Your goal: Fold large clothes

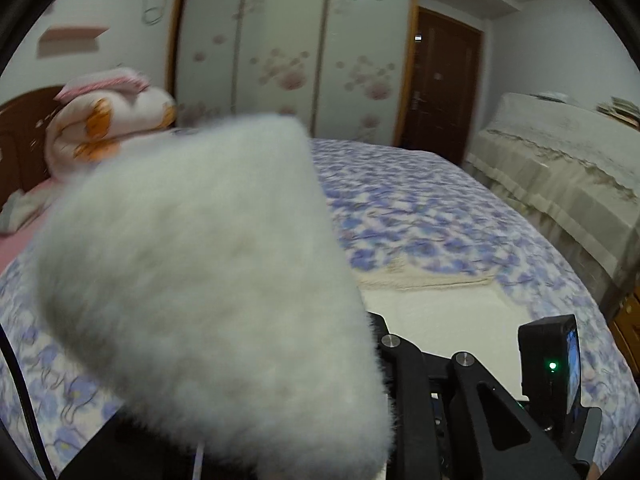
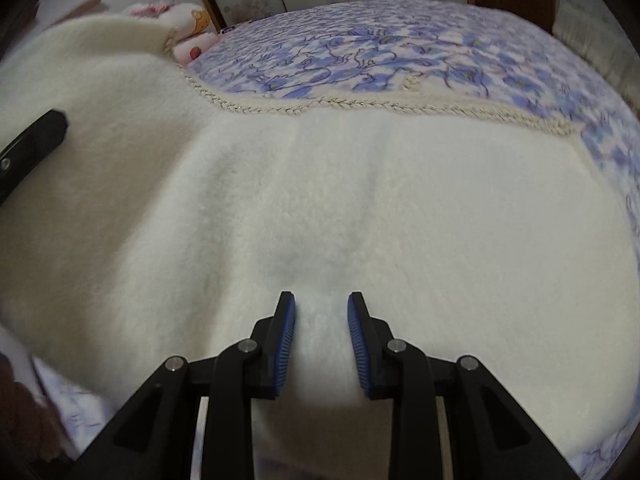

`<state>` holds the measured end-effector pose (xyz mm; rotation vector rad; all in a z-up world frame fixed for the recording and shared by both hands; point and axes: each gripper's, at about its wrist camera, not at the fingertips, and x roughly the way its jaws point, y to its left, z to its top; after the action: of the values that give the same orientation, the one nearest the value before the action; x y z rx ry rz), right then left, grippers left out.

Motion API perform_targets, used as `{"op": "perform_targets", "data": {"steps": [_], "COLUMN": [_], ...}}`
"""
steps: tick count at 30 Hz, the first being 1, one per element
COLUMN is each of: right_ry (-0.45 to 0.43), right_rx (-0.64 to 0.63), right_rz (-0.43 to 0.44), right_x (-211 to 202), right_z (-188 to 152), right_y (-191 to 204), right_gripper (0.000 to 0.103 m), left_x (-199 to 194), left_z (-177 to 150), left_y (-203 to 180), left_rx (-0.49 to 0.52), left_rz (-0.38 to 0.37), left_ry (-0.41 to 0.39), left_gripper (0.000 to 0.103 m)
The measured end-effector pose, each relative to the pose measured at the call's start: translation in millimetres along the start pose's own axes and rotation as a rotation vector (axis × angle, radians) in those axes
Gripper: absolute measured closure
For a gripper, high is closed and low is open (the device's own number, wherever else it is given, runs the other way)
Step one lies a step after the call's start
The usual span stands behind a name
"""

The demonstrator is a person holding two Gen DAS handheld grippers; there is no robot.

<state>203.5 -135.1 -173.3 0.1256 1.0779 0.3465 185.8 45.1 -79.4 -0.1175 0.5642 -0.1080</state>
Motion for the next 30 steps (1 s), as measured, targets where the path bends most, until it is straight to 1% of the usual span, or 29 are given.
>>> {"op": "perform_targets", "data": {"steps": [1,2,4,6,8,9,11,12,14,17,18,20,22,23,24,27,28,30], "right_ry": [-0.020,-0.048,-0.102,-0.139,-0.152,-0.153,-0.134,-0.121,-0.090,-0.077,-0.079,-0.082,-0.087,-0.095,-0.104,-0.136,-0.147,-0.159], "right_rx": [0.030,0.058,0.099,0.143,0.188,0.208,0.244,0.257,0.284,0.295,0.294,0.283,0.266,0.256,0.250,0.233,0.227,0.227], "right_rz": [-0.005,-0.030,-0.108,-0.180,-0.238,-0.259,-0.286,-0.295,-0.310,-0.294,-0.292,-0.287,-0.287,-0.286,-0.281,-0.264,-0.263,-0.249], "right_x": [-12,-29,-56,-81,-100,-105,-110,-109,-106,-103,-105,-106,-109,-113,-116,-129,-135,-145], "right_z": [-3,-8,-17,-30,-44,-50,-61,-67,-77,-83,-84,-80,-76,-72,-70,-59,-56,-49], "right_y": [-12,-27,-55,-84,-114,-127,-148,-156,-169,-175,-174,-170,-168,-165,-164,-160,-158,-153], "right_gripper": [0.076,0.076,0.076,0.076,0.076,0.076,0.076,0.076,0.076,0.076,0.076,0.076,0.076,0.076,0.075,0.073,0.071,0.071], "left_x": [2,5,15,28,48,61,81,88,95,94,94,89,83,77,70,51,46,36], "left_z": [4,6,6,-2,-18,-29,-50,-62,-80,-82,-80,-73,-65,-61,-58,-47,-44,-37], "left_y": [-17,-33,-65,-98,-129,-144,-166,-175,-187,-186,-186,-179,-171,-166,-165,-154,-148,-131], "left_rx": [0.019,0.034,0.069,0.103,0.118,0.132,0.161,0.181,0.232,0.273,0.274,0.260,0.236,0.223,0.219,0.200,0.182,0.138], "left_rz": [-0.031,-0.063,-0.117,-0.167,-0.227,-0.249,-0.268,-0.260,-0.240,-0.243,-0.252,-0.295,-0.357,-0.370,-0.378,-0.394,-0.404,-0.401], "left_ry": [-0.003,0.000,0.014,0.038,0.102,0.148,0.227,0.251,0.247,0.239,0.248,0.284,0.329,0.334,0.332,0.334,0.340,0.344], "left_gripper": [0.083,0.083,0.083,0.083,0.083,0.083,0.083,0.083,0.083,0.082,0.079,0.060,0.024,0.018,0.016,0.016,0.016,0.016]}}
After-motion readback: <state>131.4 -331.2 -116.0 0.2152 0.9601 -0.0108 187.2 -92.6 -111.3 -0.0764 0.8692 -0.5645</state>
